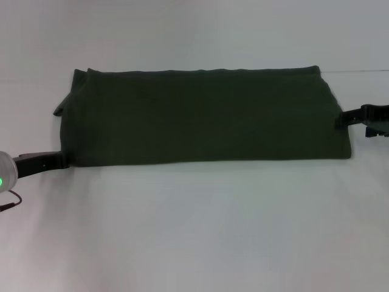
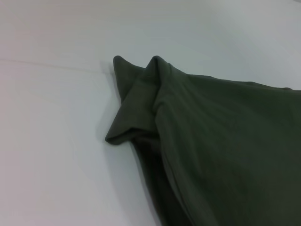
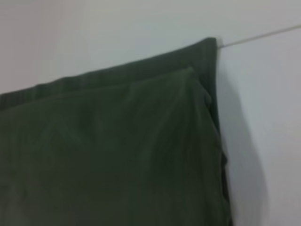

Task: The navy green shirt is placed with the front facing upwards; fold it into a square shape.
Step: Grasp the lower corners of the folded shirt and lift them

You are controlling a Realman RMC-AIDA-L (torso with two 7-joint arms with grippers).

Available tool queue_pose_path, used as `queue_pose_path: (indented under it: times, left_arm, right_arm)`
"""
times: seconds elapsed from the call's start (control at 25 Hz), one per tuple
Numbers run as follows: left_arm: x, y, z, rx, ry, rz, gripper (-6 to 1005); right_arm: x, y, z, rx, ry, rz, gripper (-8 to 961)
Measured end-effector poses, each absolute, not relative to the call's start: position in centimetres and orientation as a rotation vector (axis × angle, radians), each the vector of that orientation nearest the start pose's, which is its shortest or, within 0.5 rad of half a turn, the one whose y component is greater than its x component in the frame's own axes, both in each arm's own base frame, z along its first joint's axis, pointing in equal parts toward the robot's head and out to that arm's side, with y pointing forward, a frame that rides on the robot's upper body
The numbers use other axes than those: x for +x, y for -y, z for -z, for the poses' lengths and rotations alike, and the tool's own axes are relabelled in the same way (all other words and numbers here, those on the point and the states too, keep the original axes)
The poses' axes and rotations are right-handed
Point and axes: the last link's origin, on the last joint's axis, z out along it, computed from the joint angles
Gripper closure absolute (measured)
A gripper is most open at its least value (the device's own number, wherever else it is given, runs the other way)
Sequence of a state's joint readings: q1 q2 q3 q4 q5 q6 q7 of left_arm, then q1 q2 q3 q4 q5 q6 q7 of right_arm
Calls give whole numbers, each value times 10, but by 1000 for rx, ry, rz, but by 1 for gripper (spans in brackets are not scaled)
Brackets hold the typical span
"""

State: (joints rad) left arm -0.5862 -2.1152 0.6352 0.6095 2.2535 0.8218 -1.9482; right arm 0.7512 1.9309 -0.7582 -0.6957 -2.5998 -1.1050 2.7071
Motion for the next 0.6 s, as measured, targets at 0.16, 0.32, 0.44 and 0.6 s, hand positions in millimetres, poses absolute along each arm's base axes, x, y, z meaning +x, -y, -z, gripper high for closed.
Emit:
queue_pose_path:
  times: [0.16,0.32,0.44,0.6]
  left_arm:
    - [-334,-388,1,-1990,1303,301,963]
    - [-334,-388,1,-1991,1303,303,963]
    - [-333,-388,1,-1993,1303,305,963]
    - [-332,-388,2,-2000,1302,306,963]
  right_arm:
    - [303,-429,-61,-1841,-1661,-107,86]
    - [303,-430,-53,-1845,-1650,-112,87]
    - [299,-431,-45,-1861,-1644,-108,88]
    - [295,-432,-37,-1882,-1646,-95,87]
